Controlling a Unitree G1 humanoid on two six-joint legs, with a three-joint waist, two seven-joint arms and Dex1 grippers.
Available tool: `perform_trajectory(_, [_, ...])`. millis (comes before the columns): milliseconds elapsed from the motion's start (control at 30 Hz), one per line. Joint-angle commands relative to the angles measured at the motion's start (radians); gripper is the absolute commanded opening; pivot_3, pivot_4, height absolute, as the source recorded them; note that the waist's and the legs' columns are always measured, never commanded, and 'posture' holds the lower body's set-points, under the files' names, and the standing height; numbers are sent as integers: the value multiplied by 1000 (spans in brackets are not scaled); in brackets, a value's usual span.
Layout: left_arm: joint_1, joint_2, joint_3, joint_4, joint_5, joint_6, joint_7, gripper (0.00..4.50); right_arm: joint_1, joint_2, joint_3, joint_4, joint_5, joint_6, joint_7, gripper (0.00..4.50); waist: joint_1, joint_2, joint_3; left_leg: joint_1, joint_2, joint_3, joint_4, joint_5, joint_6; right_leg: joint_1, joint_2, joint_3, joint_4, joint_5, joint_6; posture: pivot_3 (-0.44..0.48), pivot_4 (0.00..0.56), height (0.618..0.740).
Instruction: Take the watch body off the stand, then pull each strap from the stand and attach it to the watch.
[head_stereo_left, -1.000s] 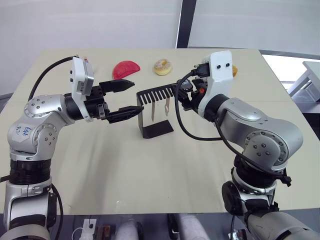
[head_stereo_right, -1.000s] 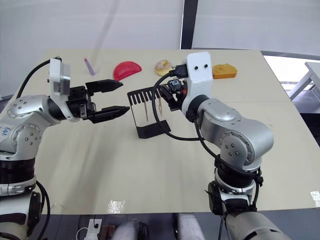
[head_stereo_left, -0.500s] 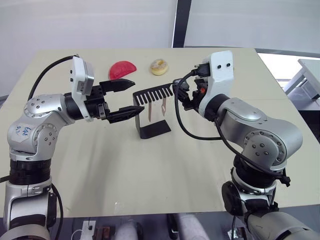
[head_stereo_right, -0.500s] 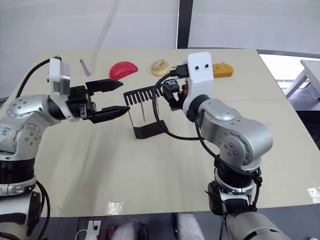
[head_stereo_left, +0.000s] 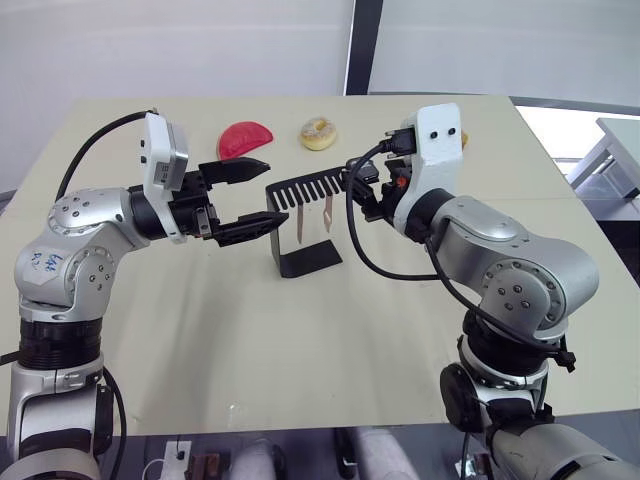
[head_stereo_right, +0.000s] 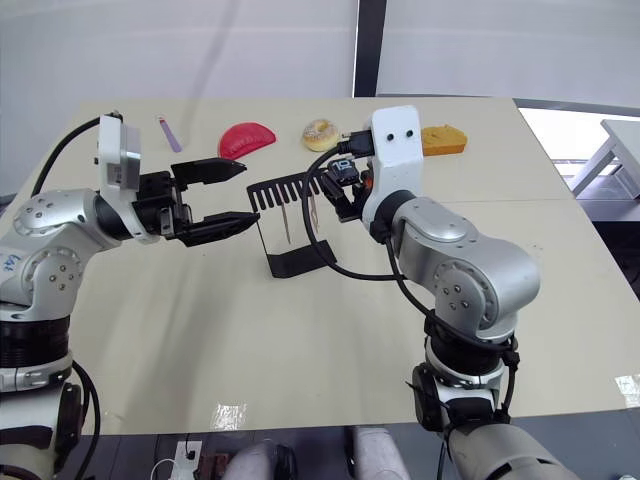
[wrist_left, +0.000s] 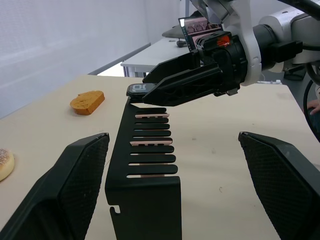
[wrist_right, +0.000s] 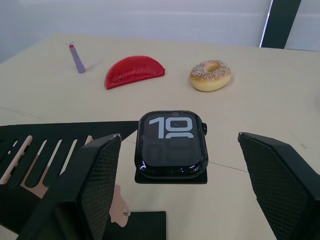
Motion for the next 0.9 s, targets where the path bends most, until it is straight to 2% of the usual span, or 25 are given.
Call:
perform_trajectory(33, [-15, 8, 22, -21, 1, -14, 4, 4500, -17, 4, 4, -18, -11, -30, 19, 3949, 0, 0, 0, 0, 0, 0, 0, 0, 0, 0, 0, 0, 0, 0, 0, 0, 150, 737])
perform_trajectory(133, [-13, 8, 23, -25, -1, -13, 6, 4500, -16, 3, 9, -14, -17, -37, 28, 3949, 0, 0, 0, 0, 0, 0, 0, 0, 0, 0, 0, 0, 0, 0, 0, 0, 150, 737])
perform_trajectory(167, [-13, 8, 23, -25, -1, -13, 7, 4500, -17, 2, 10, -13, -18, -40, 30, 3705, 0, 0, 0, 0, 0, 0, 0, 0, 0, 0, 0, 0, 0, 0, 0, 0, 150, 737])
perform_trajectory(233, [-13, 8, 24, -25, -2, -14, 7, 4500, -18, -1, 14, -14, -17, -47, 36, 3116, 0, 0, 0, 0, 0, 0, 0, 0, 0, 0, 0, 0, 0, 0, 0, 0, 150, 737])
perform_trajectory(333, [-12, 9, 24, -26, -2, -14, 8, 4500, -22, -1, 13, -20, -14, -43, 43, 1717, 0, 0, 0, 0, 0, 0, 0, 0, 0, 0, 0, 0, 0, 0, 0, 0, 150, 737])
perform_trajectory(733, [-22, 0, 20, -27, -11, -10, 8, 4500, -52, -23, -26, -47, 2, -33, 69, 1661, 0, 0, 0, -1, 0, 0, 0, 0, 0, -1, 0, 0, -1, 0, 0, 0, 150, 737])
perform_trajectory(900, [-25, -1, 10, -54, -29, -1, -9, 4500, -75, -71, -105, -98, 48, 9, 116, 1661, 1, 0, 0, -2, 0, 0, -1, 0, 0, -2, 0, -1, -1, 0, 0, 0, 150, 737])
